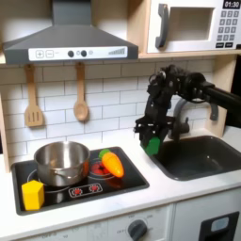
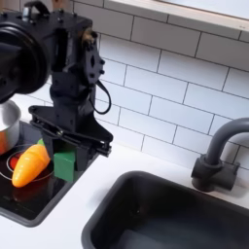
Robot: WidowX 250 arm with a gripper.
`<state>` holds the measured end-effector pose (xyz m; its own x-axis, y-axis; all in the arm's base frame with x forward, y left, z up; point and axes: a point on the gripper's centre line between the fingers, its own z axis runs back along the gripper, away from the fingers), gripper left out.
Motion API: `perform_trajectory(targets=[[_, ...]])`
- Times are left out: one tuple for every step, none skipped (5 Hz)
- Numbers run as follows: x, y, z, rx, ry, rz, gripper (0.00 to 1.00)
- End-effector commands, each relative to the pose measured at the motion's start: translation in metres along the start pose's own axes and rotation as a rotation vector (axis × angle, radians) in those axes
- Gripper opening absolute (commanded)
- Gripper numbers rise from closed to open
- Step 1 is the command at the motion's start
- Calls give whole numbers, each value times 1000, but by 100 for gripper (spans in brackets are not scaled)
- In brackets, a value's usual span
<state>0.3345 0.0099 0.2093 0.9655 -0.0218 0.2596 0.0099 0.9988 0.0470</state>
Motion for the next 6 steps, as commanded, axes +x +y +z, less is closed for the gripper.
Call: perform_trajectory(targets=[[6,8,-5,36,1,7,0],[12,15,-12,39,6,37,0],[17,15,-17,48,1,33,0],[24,21,-23,67,-4,33,0],[30,23,-27,81,-10,32,0],[33,25,-31,91,1,32,0]])
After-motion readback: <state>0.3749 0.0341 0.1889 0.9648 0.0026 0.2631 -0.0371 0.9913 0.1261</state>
